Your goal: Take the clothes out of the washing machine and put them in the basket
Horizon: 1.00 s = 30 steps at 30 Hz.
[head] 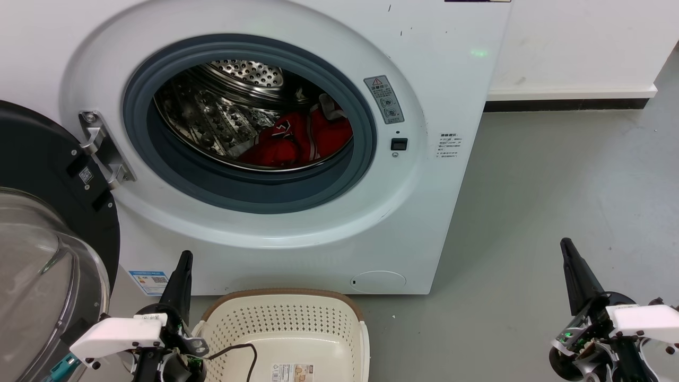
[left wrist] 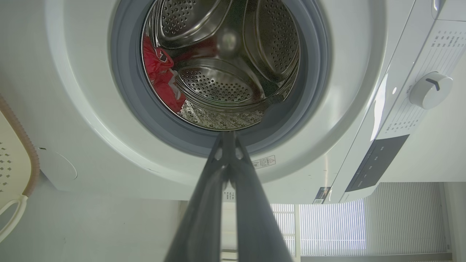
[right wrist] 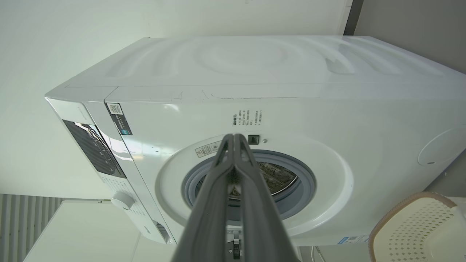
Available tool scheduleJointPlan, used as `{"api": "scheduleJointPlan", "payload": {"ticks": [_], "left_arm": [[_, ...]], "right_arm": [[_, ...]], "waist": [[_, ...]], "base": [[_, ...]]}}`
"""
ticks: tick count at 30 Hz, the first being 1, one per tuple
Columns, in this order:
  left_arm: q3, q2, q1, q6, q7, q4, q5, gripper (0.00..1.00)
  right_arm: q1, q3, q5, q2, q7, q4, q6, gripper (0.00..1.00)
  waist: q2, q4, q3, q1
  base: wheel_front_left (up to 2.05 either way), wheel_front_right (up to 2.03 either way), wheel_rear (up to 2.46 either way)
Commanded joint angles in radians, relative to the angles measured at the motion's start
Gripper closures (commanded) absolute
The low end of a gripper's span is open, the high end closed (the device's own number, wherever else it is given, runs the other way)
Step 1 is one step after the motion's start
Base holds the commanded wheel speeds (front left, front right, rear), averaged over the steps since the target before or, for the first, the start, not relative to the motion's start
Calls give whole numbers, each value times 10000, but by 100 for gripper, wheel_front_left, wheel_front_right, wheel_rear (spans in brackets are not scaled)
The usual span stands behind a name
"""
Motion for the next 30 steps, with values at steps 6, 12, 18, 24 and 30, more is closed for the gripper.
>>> {"api": "scheduleJointPlan", "payload": {"ticks": [6,12,18,24,30], "left_arm": [[15,-10,-65,-20,18,5,13,100],[15,-10,-65,-20,18,5,13,100],[14,-10,-65,-20,18,5,13,100],[-7,-4,19,2,-9,44,3,0],[-49,-23,219,4,-228,49,290,0]], "right_arm": [[-136,1,-47,28,5,12,-3,100],[-136,1,-47,28,5,12,-3,100],[-136,1,-47,28,4,12,-3,100],[23,4,-1,0,-9,43,0,0],[235,46,-153,8,-225,144,-2,0]], "waist": [[-1,0,0,0],[-1,0,0,0],[-1,0,0,0],[-1,0,0,0],[-1,3,3,0]], "base": [[0,0,0],[0,0,0],[0,0,0],[0,0,0],[0,0,0]]}}
